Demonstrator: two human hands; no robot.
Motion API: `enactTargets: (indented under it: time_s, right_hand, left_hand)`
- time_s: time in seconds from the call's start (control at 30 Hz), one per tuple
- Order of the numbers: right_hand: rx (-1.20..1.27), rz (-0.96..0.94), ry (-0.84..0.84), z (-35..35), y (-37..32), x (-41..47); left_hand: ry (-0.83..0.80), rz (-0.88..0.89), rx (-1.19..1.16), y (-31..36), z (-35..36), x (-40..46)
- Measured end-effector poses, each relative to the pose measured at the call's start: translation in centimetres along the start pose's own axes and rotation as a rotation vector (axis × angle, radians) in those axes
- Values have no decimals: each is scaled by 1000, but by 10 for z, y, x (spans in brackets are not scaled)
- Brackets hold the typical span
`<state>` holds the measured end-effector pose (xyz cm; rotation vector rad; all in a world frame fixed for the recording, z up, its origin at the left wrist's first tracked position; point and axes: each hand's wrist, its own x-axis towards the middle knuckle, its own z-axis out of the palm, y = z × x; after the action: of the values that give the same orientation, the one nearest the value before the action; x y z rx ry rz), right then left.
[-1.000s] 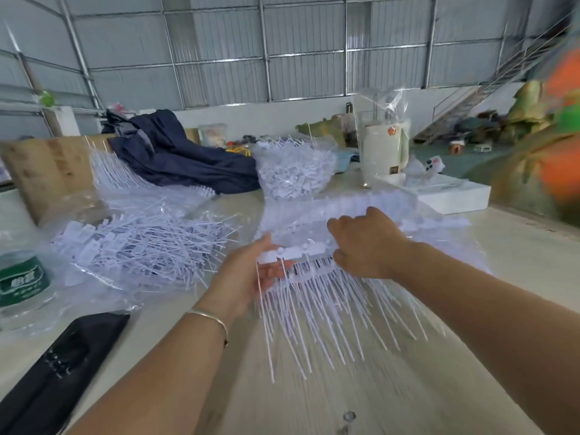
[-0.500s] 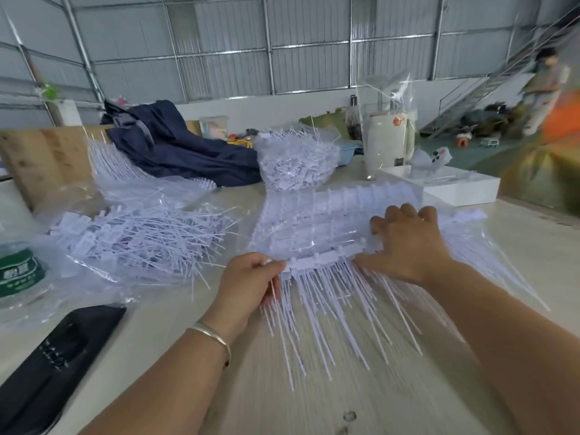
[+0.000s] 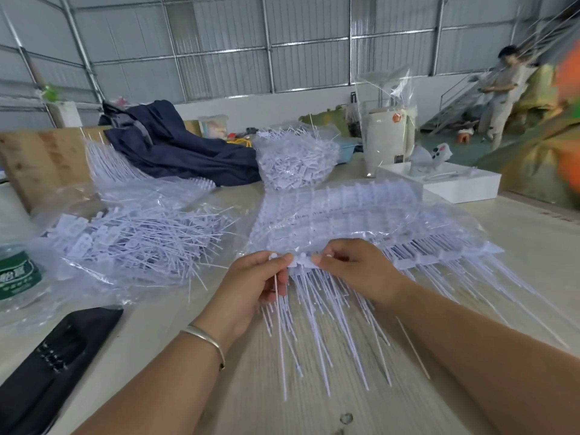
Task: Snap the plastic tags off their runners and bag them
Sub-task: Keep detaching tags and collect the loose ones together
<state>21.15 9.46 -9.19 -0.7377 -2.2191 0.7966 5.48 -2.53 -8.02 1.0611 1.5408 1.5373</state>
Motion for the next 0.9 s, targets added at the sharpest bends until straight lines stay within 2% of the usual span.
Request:
enactTargets:
  time_s: [0.1,0.37,0.5,0.6,0.73,0.9]
  right_hand:
    - [61,28,48,-1,2,0]
    - [-35,-29,36,-2,3,-1]
    - [116,-67,-10,-4,-9,-1]
    - [285,-91,-79,-10,-23,-3]
    - [420,-99,-241,-12,-33,-7]
    - [378,-73,-218,-10,-30,-8]
  left_hand:
    - [9,-39,-46,2,-2,0]
    - [-11,-150,-249,5,0,-3]
    - [-37,-198,-414,8,-1,-4]
    - [-131,-230,-558,9,4,-5]
    - [-376,-285,-697,11,17,-11]
    - [-423,-294,-568,9,16,-11]
